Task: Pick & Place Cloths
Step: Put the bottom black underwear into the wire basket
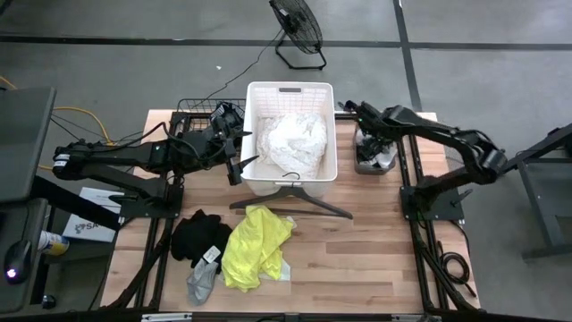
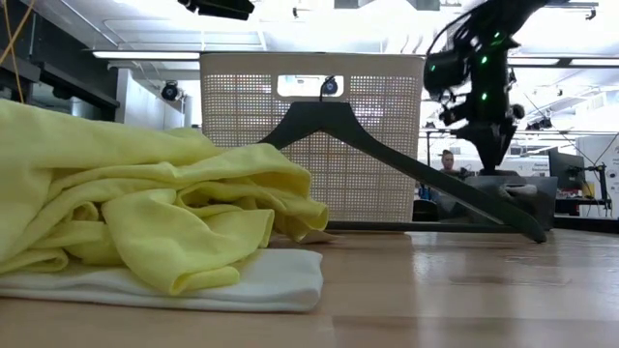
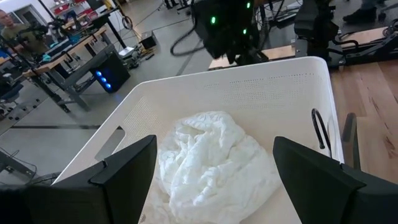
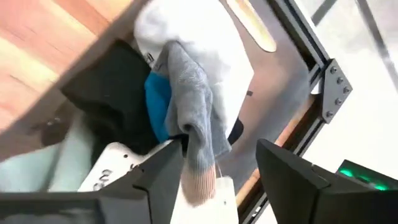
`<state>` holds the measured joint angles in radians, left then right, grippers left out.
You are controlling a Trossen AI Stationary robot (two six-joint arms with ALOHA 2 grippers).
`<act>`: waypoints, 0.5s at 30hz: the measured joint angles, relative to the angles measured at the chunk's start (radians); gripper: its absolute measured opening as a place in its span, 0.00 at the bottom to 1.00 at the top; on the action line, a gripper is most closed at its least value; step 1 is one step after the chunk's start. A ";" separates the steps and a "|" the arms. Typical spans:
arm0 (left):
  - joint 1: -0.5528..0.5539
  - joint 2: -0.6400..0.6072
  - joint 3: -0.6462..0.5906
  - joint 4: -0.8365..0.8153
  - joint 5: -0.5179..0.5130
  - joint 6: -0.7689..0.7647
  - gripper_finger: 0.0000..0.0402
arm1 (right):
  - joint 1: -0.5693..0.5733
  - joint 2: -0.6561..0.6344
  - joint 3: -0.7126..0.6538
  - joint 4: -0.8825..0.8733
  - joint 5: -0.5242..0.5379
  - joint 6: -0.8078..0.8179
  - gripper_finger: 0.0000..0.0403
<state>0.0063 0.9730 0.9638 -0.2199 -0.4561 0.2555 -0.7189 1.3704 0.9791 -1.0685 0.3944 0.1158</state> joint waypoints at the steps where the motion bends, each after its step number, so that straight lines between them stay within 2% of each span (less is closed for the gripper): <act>1: 0.000 0.000 0.000 0.000 0.000 0.000 0.79 | 0.000 -0.023 0.000 -0.001 -0.015 0.011 0.51; 6: 0.000 0.000 0.000 0.000 0.000 0.000 0.79 | 0.000 -0.139 0.001 -0.001 -0.094 0.088 0.53; 15: 0.000 -0.002 0.000 -0.049 -0.001 -0.008 0.79 | 0.051 -0.312 0.002 -0.032 -0.189 0.195 0.46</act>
<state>0.0063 0.9711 0.9638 -0.2684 -0.4571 0.2470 -0.6674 1.0582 0.9806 -1.1002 0.2051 0.3104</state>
